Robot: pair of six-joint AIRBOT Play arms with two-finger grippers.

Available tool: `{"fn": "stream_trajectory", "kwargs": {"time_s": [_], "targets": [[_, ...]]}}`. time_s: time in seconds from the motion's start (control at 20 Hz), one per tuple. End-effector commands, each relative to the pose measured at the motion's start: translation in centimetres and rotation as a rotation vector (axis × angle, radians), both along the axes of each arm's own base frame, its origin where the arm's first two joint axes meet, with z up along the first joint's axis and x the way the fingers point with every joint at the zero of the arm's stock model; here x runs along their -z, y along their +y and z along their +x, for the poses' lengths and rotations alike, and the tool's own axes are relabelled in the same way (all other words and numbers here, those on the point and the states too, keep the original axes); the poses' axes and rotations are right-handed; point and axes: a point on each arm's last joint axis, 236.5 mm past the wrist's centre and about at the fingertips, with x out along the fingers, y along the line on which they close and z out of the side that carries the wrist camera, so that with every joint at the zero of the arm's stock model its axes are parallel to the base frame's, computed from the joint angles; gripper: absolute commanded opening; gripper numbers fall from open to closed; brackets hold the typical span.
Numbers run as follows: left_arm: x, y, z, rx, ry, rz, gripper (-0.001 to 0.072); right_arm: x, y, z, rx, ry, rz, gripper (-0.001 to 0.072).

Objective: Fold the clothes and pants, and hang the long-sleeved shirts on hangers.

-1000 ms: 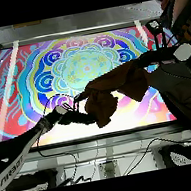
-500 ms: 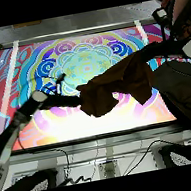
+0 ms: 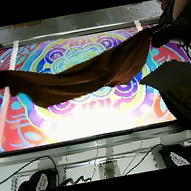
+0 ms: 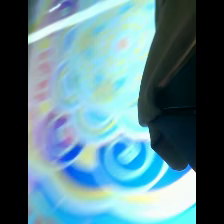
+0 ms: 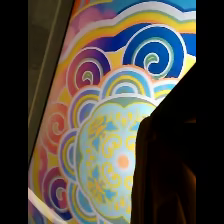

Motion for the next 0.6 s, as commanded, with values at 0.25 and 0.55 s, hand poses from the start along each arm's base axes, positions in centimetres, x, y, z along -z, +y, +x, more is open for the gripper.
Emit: {"fn": "stream_trajectory", "kwargs": {"time_s": [0.25, 0.55], "targets": [[-10.8, 6.3, -6.6, -0.276, -0.342, 0.165, 0.0012, -4.3, 2.3, -10.8, -0.102, 0.002, 0.071, 0.0012], [1.6, 4.7, -0.7, -0.091, 0.060, 0.068, 0.0012, 4.0, 2.2, -7.6, -0.054, 0.283, 0.119, 0.0011]]}}
